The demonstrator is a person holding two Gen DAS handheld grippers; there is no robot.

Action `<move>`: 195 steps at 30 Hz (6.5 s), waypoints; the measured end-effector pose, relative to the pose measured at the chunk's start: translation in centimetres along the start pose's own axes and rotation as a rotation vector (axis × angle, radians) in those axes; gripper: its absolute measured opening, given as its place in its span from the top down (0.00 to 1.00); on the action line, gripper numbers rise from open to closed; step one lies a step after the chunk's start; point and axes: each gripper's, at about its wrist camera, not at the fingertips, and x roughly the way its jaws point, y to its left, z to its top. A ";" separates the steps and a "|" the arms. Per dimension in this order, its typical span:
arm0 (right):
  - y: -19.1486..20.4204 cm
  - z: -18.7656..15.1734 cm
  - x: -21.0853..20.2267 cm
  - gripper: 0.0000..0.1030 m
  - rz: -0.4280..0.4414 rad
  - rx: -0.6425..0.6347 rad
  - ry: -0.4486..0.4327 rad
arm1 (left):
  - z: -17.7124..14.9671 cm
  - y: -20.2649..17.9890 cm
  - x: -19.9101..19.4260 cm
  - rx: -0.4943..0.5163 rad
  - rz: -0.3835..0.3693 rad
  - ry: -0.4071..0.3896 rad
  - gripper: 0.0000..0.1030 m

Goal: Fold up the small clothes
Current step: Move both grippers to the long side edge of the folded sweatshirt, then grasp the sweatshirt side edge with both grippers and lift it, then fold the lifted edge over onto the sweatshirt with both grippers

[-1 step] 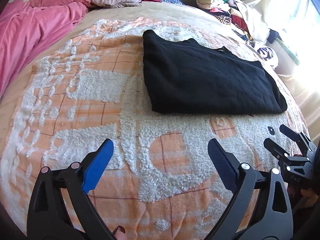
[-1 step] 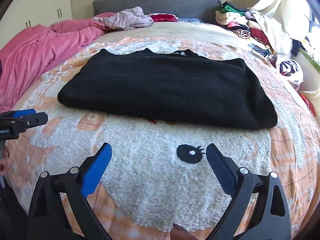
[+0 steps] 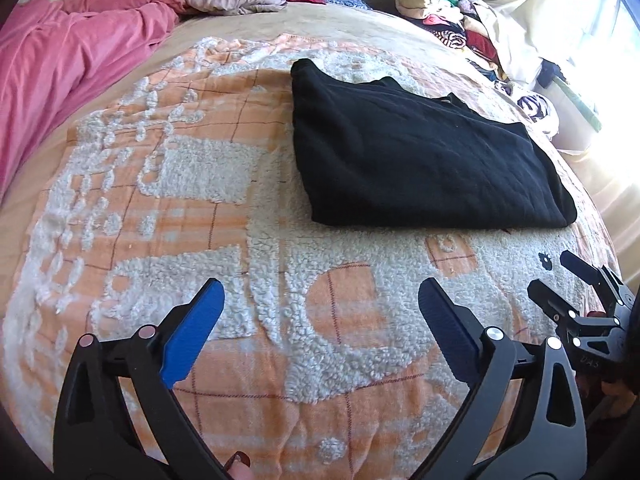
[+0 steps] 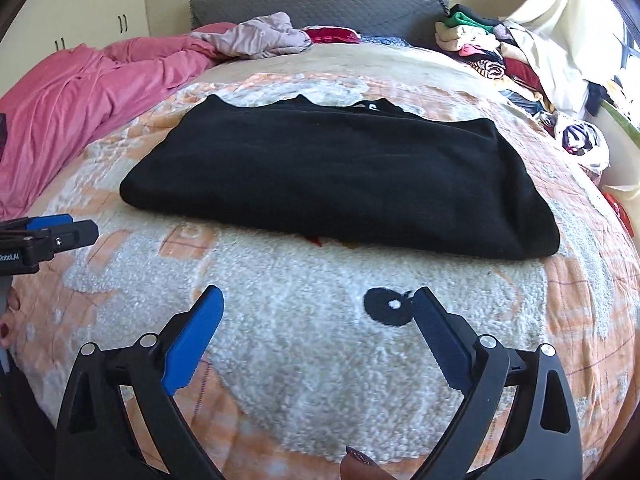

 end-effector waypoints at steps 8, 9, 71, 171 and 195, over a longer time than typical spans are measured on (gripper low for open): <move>4.0 1.3 0.7 0.06 0.004 -0.096 -0.012 | -0.2 3.0 -0.6 -0.073 0.033 -0.009 0.09; 4.3 1.5 0.7 0.06 0.008 -0.101 -0.014 | -0.2 3.3 -0.7 -0.082 0.038 -0.011 0.09; 11.0 10.2 9.2 0.48 -0.036 -0.329 -0.139 | 11.1 7.8 7.3 -0.313 -0.098 0.056 0.09; -18.5 1.9 1.1 0.27 0.277 0.745 -0.042 | 16.5 -21.7 9.5 0.065 -0.272 0.068 0.48; -21.7 10.8 5.4 0.91 0.233 0.361 -0.018 | 11.4 -20.2 9.4 0.185 -0.155 0.032 0.48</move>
